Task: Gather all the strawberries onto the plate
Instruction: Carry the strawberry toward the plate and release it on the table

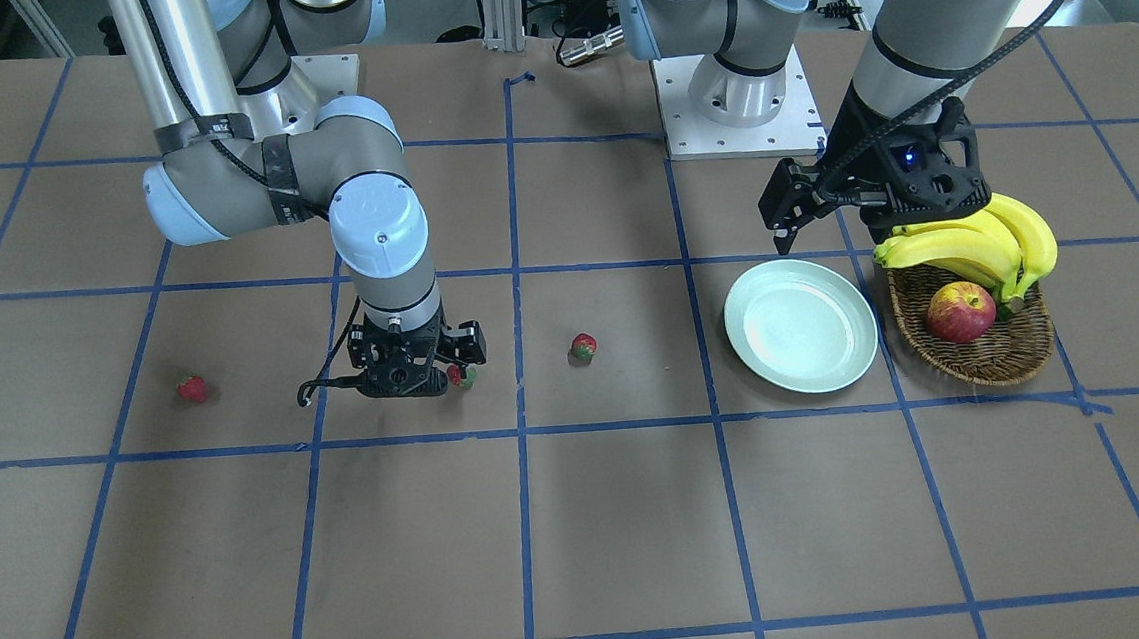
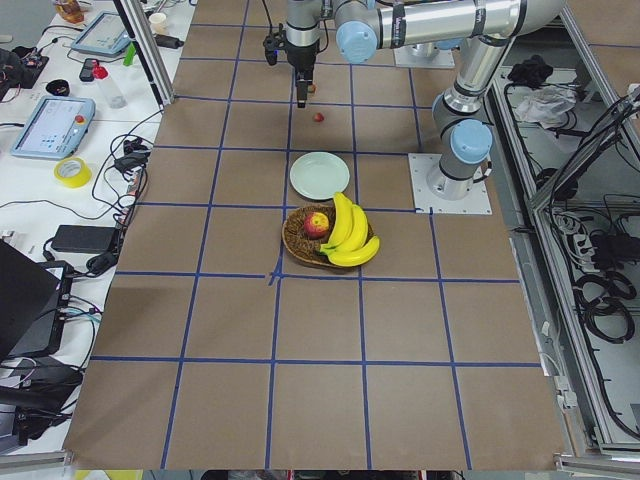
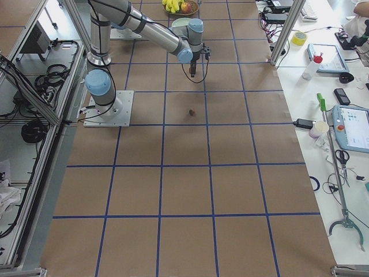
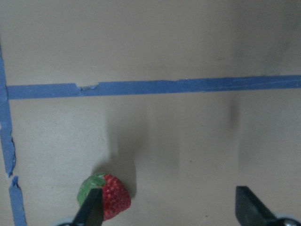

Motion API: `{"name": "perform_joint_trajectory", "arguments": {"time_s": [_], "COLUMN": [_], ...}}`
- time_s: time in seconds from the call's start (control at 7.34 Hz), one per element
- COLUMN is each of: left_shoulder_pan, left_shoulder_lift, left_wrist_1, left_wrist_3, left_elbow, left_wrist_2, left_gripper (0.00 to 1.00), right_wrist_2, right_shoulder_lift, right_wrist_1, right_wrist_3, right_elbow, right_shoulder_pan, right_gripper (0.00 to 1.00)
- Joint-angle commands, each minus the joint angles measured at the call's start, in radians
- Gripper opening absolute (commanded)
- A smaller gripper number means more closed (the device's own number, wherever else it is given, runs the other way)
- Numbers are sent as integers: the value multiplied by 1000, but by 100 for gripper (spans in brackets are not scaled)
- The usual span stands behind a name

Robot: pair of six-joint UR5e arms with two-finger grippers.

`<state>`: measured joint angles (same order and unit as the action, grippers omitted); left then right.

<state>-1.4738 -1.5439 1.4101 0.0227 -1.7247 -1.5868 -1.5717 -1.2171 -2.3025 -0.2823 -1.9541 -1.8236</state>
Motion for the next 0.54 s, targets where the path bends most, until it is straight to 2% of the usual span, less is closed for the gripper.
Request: {"name": "perform_joint_trajectory", "arguments": {"time_s": [0.0, 0.41], "left_shoulder_pan": [0, -2], "left_shoulder_lift": [2, 5], "left_wrist_1": [-3, 1], "left_wrist_3": [-3, -17], "left_elbow": [-15, -6], "left_wrist_2": [10, -1], "left_gripper": [100, 100], "right_wrist_2": [62, 84], "right_shoulder_lift": [-2, 16], "right_wrist_1": [-9, -11], "right_wrist_3": [6, -8], "right_elbow": [30, -49], "right_shoulder_pan": [1, 0], "right_gripper": [100, 99]}}
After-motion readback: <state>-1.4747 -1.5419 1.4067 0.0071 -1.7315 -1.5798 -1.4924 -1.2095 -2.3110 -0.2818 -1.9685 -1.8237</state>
